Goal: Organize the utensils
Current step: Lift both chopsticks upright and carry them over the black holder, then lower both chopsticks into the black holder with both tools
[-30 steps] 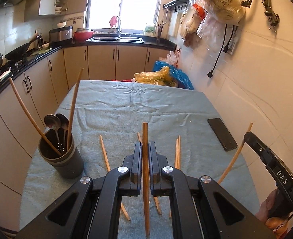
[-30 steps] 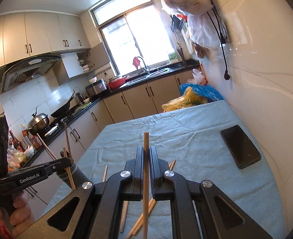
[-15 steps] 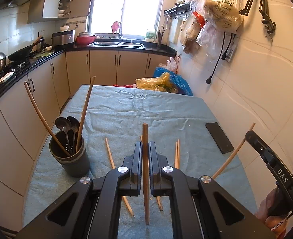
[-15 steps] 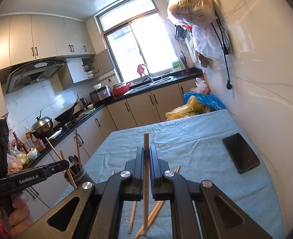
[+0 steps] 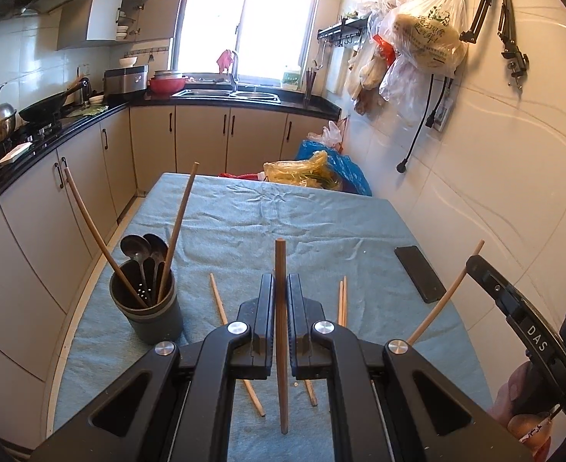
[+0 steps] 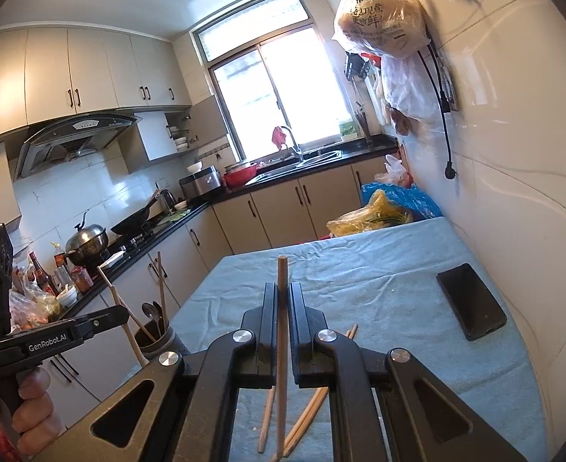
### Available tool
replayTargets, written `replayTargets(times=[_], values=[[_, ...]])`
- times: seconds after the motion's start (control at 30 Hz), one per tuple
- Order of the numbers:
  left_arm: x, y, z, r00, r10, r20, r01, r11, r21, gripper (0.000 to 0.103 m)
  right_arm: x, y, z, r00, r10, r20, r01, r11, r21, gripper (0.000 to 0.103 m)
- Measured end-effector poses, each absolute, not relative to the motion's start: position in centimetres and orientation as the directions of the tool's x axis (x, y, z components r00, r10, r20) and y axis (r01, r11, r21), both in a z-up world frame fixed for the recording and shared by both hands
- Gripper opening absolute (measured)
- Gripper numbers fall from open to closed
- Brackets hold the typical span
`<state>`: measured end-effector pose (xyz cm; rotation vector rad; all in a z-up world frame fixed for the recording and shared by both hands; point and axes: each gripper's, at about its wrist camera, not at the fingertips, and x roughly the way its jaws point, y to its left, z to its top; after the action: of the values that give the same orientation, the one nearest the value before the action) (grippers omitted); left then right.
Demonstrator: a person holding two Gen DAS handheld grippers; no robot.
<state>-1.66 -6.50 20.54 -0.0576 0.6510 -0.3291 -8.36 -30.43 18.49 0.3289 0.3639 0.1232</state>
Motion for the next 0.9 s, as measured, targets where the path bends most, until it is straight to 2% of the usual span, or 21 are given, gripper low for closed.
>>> replayTargets(times=[0.47,0.9], values=[[-2.6,-3.9,23.6,0.787,-0.309,-0.534,0.268,0.951,-0.154,0.005,-7.3,-28.8,20.5,0.921,0.239,-0.308,-0.125,0.929,0.348,0.005],[-2.4,1.4,29.6,0.887,-0.194,-0.420,0.167,0.981,-0.100,0.005,-3.0,-22.6,25.9,0.899,0.373,-0.229,-0.282,0.894,0.347,0.005]])
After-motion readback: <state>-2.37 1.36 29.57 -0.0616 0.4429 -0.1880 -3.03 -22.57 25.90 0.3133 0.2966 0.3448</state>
